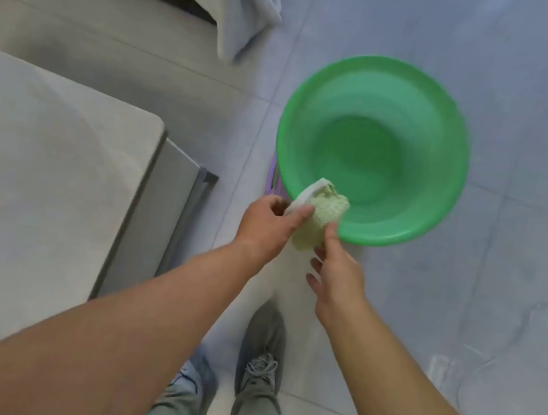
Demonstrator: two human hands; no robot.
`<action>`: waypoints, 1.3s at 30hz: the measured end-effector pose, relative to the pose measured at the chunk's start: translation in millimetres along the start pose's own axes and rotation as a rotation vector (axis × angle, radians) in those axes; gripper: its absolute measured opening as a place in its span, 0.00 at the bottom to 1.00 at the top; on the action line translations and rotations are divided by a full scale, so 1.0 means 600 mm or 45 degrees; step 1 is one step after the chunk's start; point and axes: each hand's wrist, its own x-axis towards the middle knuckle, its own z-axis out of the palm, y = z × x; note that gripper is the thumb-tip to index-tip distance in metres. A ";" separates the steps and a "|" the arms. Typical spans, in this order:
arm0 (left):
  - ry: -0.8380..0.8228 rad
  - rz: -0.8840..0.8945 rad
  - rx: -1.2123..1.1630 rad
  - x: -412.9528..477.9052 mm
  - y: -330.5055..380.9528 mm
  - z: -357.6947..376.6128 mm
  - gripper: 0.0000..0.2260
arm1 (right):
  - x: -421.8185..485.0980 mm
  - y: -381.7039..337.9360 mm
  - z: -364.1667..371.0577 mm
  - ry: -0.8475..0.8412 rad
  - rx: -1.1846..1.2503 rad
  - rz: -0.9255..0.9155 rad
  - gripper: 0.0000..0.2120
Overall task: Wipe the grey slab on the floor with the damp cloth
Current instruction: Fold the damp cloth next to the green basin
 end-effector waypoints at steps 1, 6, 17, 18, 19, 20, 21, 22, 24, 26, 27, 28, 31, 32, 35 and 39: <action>-0.017 -0.017 -0.021 0.001 0.000 0.001 0.18 | 0.003 0.000 0.005 -0.001 0.031 -0.029 0.23; -0.091 -0.034 -0.115 -0.014 0.010 -0.011 0.13 | -0.001 -0.007 0.022 -0.037 0.079 -0.176 0.14; 0.036 0.040 -0.658 -0.139 0.085 -0.205 0.23 | -0.174 -0.062 0.136 -0.352 -0.269 -0.531 0.06; 0.054 0.053 -0.747 -0.150 0.093 -0.237 0.24 | -0.195 -0.062 0.164 -0.407 -0.313 -0.560 0.05; 0.065 0.063 -0.827 -0.160 0.100 -0.271 0.26 | -0.215 -0.060 0.193 -0.468 -0.352 -0.581 0.04; 0.084 0.077 -0.881 -0.171 0.106 -0.307 0.28 | -0.235 -0.057 0.223 -0.529 -0.385 -0.590 0.04; 0.117 0.097 -0.910 -0.183 0.108 -0.344 0.27 | -0.255 -0.053 0.256 -0.590 -0.424 -0.591 0.06; 0.157 0.125 -0.924 -0.194 0.106 -0.382 0.25 | -0.275 -0.047 0.290 -0.653 -0.471 -0.586 0.08; 0.241 0.174 -0.947 -0.217 0.093 -0.456 0.22 | -0.310 -0.032 0.357 -0.767 -0.588 -0.585 0.11; 0.344 0.193 -0.971 -0.235 0.072 -0.525 0.20 | -0.336 -0.009 0.428 -0.856 -0.705 -0.584 0.11; 0.395 0.198 -0.980 -0.241 0.058 -0.556 0.19 | -0.346 0.006 0.463 -0.890 -0.768 -0.588 0.11; 0.441 0.201 -0.985 -0.246 0.044 -0.585 0.19 | -0.353 0.021 0.498 -0.926 -0.834 -0.598 0.11; 0.559 0.177 -0.937 -0.255 0.002 -0.661 0.20 | -0.373 0.064 0.591 -1.028 -1.052 -0.671 0.11; 0.587 0.172 -0.920 -0.255 -0.009 -0.683 0.20 | -0.377 0.075 0.618 -1.045 -1.120 -0.716 0.12; 0.649 0.172 -0.932 -0.249 -0.034 -0.747 0.19 | -0.388 0.098 0.695 -1.094 -1.317 -0.821 0.15; 0.815 0.125 -0.697 -0.231 -0.052 -0.829 0.17 | -0.382 0.107 0.800 -1.072 -1.507 -1.011 0.15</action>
